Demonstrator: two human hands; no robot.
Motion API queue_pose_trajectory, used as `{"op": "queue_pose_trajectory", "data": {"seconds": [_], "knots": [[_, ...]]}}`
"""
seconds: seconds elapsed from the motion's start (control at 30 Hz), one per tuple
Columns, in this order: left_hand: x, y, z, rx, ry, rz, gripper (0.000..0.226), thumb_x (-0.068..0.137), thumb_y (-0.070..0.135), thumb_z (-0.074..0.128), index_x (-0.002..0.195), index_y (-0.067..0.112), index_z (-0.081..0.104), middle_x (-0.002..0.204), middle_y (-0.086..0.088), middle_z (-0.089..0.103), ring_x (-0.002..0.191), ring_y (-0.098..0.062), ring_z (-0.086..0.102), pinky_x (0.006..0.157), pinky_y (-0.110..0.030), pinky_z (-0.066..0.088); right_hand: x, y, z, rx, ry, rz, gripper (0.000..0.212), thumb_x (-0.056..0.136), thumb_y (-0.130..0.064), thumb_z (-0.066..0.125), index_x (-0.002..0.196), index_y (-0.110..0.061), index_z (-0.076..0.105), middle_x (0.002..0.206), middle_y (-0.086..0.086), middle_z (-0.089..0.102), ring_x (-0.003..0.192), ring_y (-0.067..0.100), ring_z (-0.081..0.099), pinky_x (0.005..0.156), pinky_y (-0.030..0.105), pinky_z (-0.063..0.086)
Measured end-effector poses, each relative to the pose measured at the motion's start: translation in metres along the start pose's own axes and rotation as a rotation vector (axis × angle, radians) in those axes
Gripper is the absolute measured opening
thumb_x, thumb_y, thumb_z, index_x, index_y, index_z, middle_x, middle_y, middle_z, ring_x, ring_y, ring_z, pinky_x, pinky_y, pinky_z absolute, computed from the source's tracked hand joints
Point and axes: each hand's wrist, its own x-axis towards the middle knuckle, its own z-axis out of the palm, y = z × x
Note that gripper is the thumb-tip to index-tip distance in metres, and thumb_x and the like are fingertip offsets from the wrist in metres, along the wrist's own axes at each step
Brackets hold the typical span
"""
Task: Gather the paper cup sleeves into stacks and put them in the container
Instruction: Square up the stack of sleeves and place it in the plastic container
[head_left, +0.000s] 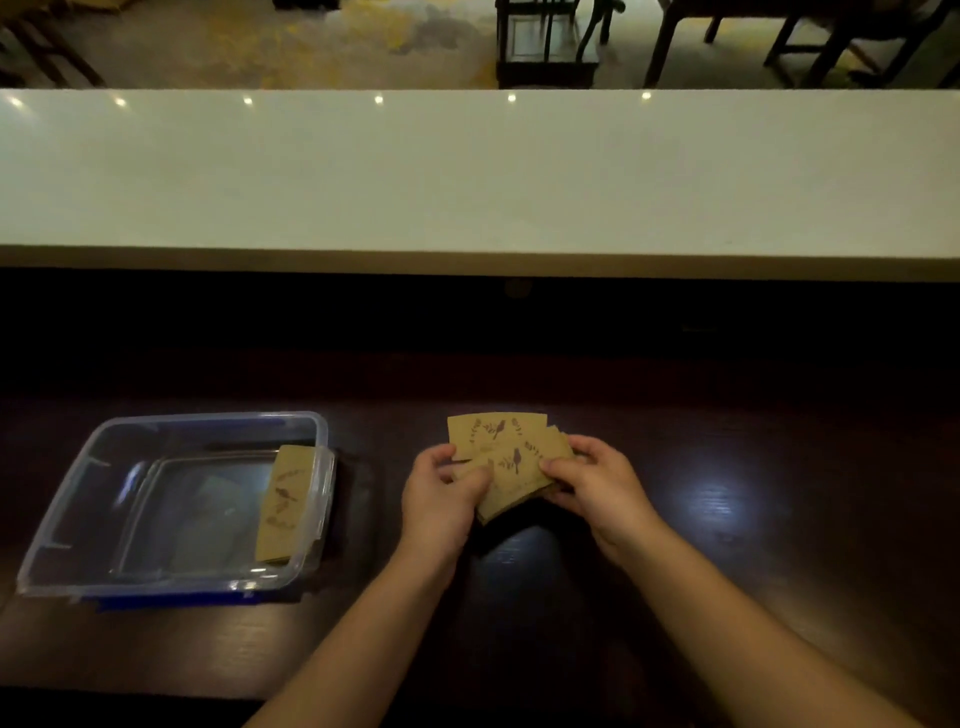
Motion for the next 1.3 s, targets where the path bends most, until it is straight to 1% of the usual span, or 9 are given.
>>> {"op": "queue_pose_trajectory", "data": {"seconds": [0.17,0.27,0.4,0.53,0.73,0.87,1.03,1.17,1.3], "knots": [[0.027,0.016,0.007,0.03,0.125,0.175,0.049,0.083,0.015,0.065,0.129,0.021,0.05,0.101,0.01,0.064,0.087,-0.005,0.062,0.066,-0.018,0.047,0.011,-0.004,0.041,-0.217,0.204,-0.114,0.027,0.081,-0.013,0.067,0.108,-0.012,0.067,0.095,0.005,0.074,0.084,0.017,0.072,0.081,0.037,0.058],[0.04,0.021,0.011,0.178,0.15,0.208,0.049,0.086,0.018,0.062,0.133,0.018,0.049,0.119,-0.002,0.062,0.105,-0.017,0.059,0.084,-0.027,0.048,0.024,-0.003,0.051,-0.412,0.328,-0.1,0.04,0.075,-0.028,0.067,0.112,-0.014,0.066,0.112,0.012,0.065,0.097,0.025,0.065,0.091,0.044,0.053],[0.051,0.015,0.013,0.335,0.136,0.188,0.057,0.087,0.024,0.06,0.14,0.01,0.042,0.135,-0.012,0.055,0.125,-0.03,0.047,0.104,-0.04,0.039,0.032,0.002,0.058,-0.64,0.462,-0.058,0.051,0.069,-0.04,0.065,0.115,-0.018,0.059,0.115,0.007,0.049,0.111,0.029,0.047,0.093,0.037,0.043],[0.056,0.011,0.012,0.325,0.049,0.098,0.073,0.081,0.032,0.065,0.144,0.011,0.035,0.137,-0.015,0.052,0.126,-0.032,0.047,0.106,-0.042,0.039,0.038,-0.003,0.059,-0.516,0.389,-0.001,0.056,0.064,-0.036,0.065,0.114,-0.014,0.055,0.106,0.006,0.064,0.097,0.025,0.062,0.087,0.044,0.052],[0.065,0.019,0.011,0.207,-0.109,-0.006,0.088,0.064,0.03,0.071,0.142,0.014,0.035,0.13,-0.014,0.056,0.117,-0.032,0.055,0.098,-0.048,0.048,0.046,-0.013,0.049,-0.327,0.229,0.086,0.038,0.063,-0.012,0.07,0.1,-0.008,0.063,0.087,0.008,0.072,0.07,0.018,0.069,0.057,0.026,0.052],[0.068,0.015,0.008,0.192,-0.157,-0.014,0.086,0.067,0.019,0.073,0.144,0.018,0.033,0.132,-0.012,0.049,0.115,-0.03,0.054,0.094,-0.047,0.052,0.042,-0.005,0.045,-0.316,0.204,0.066,0.057,0.055,-0.014,0.07,0.11,-0.016,0.056,0.091,0.006,0.069,0.079,0.019,0.067,0.065,0.031,0.054],[0.06,0.002,0.004,0.23,-0.198,0.122,0.084,0.073,0.01,0.073,0.145,0.022,0.033,0.136,-0.005,0.031,0.117,-0.017,0.042,0.09,-0.023,0.036,0.027,0.013,0.032,-0.411,0.211,-0.019,0.09,0.048,-0.028,0.073,0.135,-0.026,0.048,0.122,0.008,0.052,0.105,0.023,0.059,0.091,0.04,0.054],[0.047,-0.011,-0.007,0.275,-0.248,0.235,0.09,0.071,0.012,0.072,0.148,0.026,0.029,0.131,0.002,0.026,0.118,-0.013,0.038,0.094,-0.021,0.033,0.007,0.031,0.029,-0.462,0.226,-0.188,0.068,0.053,-0.028,0.072,0.117,-0.043,0.056,0.117,-0.001,0.042,0.099,0.005,0.052,0.073,0.004,0.045],[0.025,-0.028,-0.015,0.34,-0.295,0.378,0.084,0.069,0.013,0.065,0.146,0.026,0.033,0.141,0.001,0.028,0.129,-0.018,0.037,0.108,-0.035,0.037,-0.005,0.051,0.024,-0.581,0.21,-0.36,0.07,0.056,-0.025,0.069,0.123,-0.039,0.054,0.127,-0.004,0.038,0.109,0.006,0.048,0.081,-0.004,0.033]]}}
